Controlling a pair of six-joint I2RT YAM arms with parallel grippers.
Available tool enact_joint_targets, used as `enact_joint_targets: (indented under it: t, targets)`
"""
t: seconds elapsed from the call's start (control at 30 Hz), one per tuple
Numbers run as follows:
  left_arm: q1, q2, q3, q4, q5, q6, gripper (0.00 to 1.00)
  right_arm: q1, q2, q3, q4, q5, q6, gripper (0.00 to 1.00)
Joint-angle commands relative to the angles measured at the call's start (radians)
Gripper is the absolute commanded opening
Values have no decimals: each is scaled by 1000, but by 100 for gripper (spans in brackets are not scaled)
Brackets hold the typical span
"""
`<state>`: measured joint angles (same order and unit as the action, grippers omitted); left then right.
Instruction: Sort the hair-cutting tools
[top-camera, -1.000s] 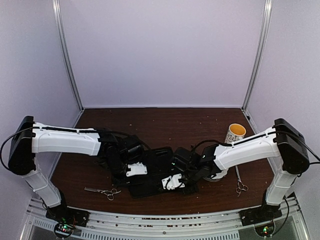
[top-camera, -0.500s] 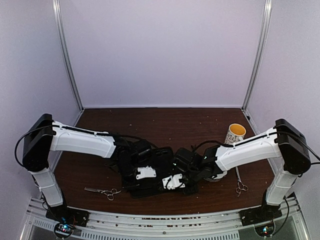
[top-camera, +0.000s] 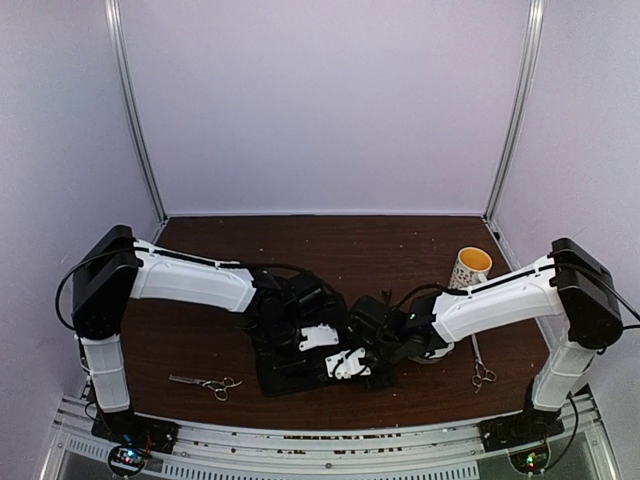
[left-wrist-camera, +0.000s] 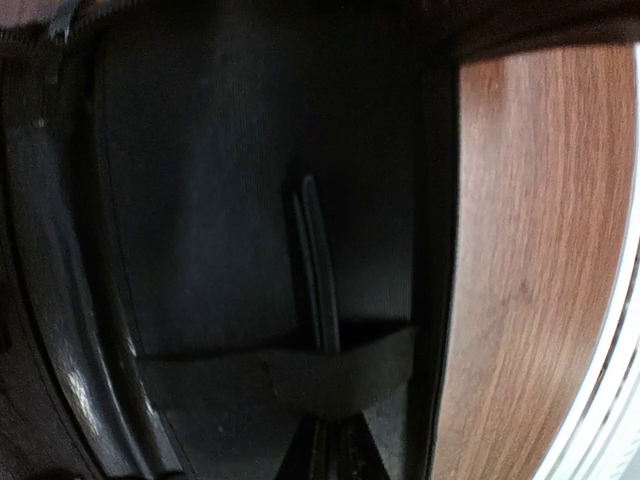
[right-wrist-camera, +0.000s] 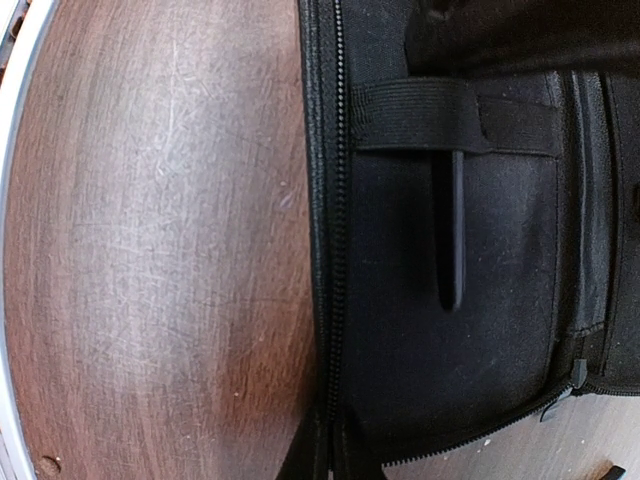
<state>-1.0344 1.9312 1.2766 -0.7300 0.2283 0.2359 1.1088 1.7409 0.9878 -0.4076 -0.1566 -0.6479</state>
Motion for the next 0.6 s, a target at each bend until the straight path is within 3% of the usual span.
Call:
enact_joint_targets:
  t: [0.0, 0.13, 0.23, 0.37, 0.57]
  targets:
    - [-6, 50, 36, 102, 33, -10, 0, 3, 5, -26, 15, 6, 11, 0]
    - [-5, 43, 38, 119, 79, -31, 4, 2, 5, -25, 13, 5, 11, 0]
    - [-5, -2, 10, 114, 47, -33, 20, 2, 6, -22, 11, 3, 11, 0]
    - [4, -81, -20, 52, -26, -43, 34, 3, 0, -22, 5, 9, 9, 0]
    - [92, -249, -97, 58, -38, -81, 35, 2, -15, -22, 0, 8, 9, 0]
